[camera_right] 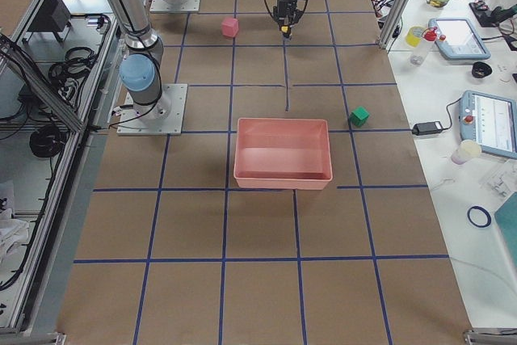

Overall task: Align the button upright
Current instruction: 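Lift and rotate the switch with the left gripper, turning the yellow cap up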

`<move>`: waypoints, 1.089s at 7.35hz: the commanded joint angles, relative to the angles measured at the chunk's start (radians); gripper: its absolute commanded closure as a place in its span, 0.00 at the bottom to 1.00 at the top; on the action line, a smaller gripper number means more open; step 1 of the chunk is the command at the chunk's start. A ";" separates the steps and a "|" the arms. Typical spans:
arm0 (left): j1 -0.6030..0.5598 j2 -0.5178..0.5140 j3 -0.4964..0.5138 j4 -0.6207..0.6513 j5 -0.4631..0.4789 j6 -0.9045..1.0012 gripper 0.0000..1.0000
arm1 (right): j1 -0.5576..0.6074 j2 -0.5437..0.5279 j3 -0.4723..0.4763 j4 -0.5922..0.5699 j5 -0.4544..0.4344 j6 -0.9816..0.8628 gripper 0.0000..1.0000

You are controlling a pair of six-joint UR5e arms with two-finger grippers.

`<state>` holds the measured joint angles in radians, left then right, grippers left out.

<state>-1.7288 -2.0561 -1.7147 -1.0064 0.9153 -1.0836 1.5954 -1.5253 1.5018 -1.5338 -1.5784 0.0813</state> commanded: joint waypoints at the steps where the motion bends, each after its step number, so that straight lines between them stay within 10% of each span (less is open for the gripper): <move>1: 0.015 -0.042 0.004 -0.041 -0.084 -0.036 1.00 | 0.000 0.001 0.000 0.000 0.001 0.000 0.00; 3: 0.015 -0.078 0.021 -0.041 -0.076 -0.038 1.00 | 0.000 0.001 0.000 0.000 0.001 0.000 0.00; 4: 0.015 -0.091 0.018 -0.041 -0.079 -0.036 0.05 | 0.000 0.001 0.000 0.000 0.001 0.002 0.00; 8: 0.031 -0.030 0.148 -0.164 0.076 -0.003 0.00 | 0.000 0.001 0.000 0.000 0.001 0.002 0.00</move>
<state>-1.7046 -2.1116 -1.6416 -1.0831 0.8886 -1.1014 1.5953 -1.5248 1.5017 -1.5340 -1.5769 0.0828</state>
